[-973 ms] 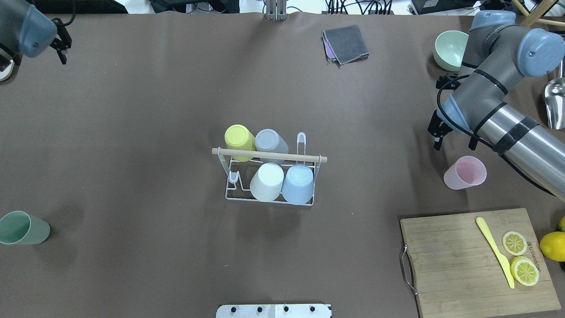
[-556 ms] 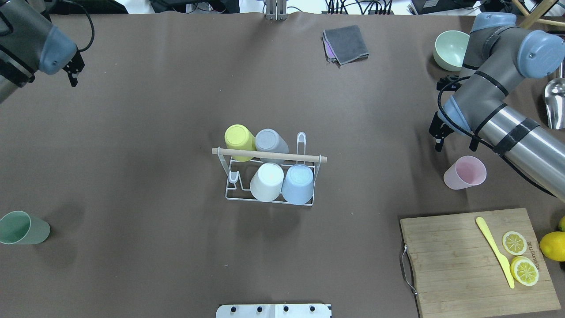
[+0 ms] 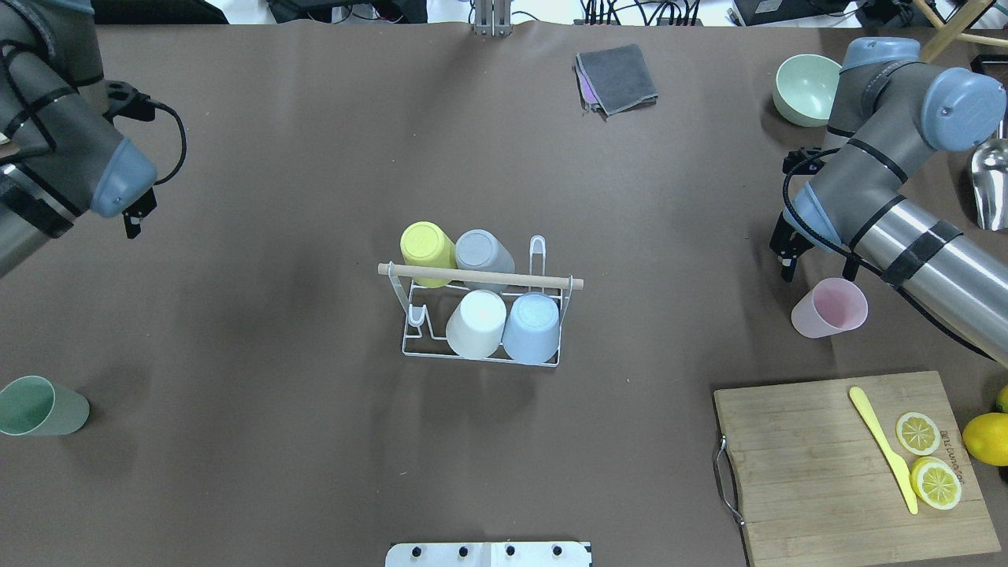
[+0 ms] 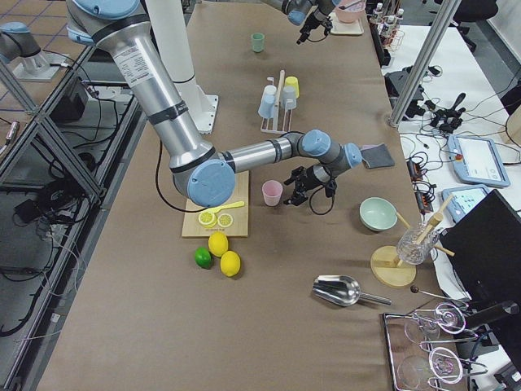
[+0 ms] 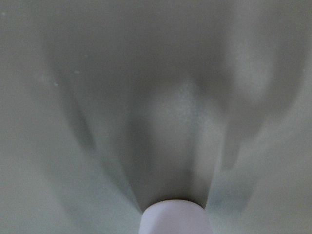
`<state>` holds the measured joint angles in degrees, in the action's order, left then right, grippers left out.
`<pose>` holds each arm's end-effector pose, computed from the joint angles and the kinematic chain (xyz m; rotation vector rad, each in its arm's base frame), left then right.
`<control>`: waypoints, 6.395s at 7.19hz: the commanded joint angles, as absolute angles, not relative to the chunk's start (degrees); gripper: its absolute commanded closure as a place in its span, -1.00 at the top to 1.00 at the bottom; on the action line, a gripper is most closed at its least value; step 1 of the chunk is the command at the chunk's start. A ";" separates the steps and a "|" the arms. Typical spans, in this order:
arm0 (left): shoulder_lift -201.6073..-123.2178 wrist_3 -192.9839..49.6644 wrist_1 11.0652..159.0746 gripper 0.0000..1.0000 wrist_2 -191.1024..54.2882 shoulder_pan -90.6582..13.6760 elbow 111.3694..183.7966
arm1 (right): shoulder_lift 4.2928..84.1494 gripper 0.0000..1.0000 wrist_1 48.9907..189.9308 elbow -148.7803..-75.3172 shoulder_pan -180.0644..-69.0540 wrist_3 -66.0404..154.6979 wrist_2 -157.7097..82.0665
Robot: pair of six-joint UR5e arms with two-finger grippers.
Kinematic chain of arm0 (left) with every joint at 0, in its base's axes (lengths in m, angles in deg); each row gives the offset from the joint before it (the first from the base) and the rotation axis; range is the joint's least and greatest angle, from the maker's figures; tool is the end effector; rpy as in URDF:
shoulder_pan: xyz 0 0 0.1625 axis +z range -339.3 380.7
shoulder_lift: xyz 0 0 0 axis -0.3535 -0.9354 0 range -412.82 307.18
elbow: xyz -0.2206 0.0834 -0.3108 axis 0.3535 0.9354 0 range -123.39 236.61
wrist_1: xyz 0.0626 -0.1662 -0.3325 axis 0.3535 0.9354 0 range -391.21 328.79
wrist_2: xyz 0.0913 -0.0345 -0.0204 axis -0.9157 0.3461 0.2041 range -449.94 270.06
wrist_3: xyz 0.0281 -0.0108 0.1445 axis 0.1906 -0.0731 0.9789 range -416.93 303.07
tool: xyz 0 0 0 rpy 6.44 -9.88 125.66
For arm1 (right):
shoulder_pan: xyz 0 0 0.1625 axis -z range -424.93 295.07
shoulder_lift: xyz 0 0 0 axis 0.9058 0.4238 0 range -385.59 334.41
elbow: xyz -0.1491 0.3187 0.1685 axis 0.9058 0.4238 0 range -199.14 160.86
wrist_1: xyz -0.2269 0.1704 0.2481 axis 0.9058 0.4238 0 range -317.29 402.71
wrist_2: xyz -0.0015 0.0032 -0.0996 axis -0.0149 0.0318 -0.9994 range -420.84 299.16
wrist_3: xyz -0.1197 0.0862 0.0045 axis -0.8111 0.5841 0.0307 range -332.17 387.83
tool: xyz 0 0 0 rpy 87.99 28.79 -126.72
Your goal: Place cup on cup holder
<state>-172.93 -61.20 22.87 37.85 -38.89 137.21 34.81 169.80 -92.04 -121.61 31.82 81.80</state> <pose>0.2623 -0.5316 0.5140 -0.4418 0.5524 0.3495 -0.3109 -0.5021 0.5483 -0.6678 -0.7305 -0.2725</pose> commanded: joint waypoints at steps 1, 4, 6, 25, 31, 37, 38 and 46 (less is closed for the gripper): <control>-169.11 -60.97 21.36 0.96 37.68 -35.47 139.74 | 35.32 0.95 169.80 -91.83 -120.92 31.34 81.80; -164.97 -60.54 18.99 0.96 37.68 -33.44 145.71 | 35.41 0.93 170.67 -91.56 -119.69 31.00 81.80; -162.78 -58.78 16.70 0.96 37.68 -31.86 149.24 | 35.41 0.90 173.31 -91.65 -119.33 28.10 81.80; -155.39 -58.07 20.91 0.96 32.84 -22.36 151.36 | 36.11 -0.12 175.17 -99.44 -131.69 23.35 85.76; -153.10 -57.90 20.47 0.89 32.84 -20.52 151.89 | 37.34 -0.12 158.96 -103.53 -136.83 23.52 88.04; -153.54 -57.99 19.50 -0.40 33.55 -21.65 153.11 | 43.58 -0.12 132.47 -98.24 -136.64 23.43 101.90; -154.59 -58.07 19.33 -0.62 33.63 -24.44 153.20 | 44.54 -0.13 129.75 -98.24 -136.82 23.52 103.93; -162.24 -78.14 57.38 -0.61 34.26 -42.38 143.99 | 43.67 -0.17 119.44 -93.76 -138.84 6.75 133.71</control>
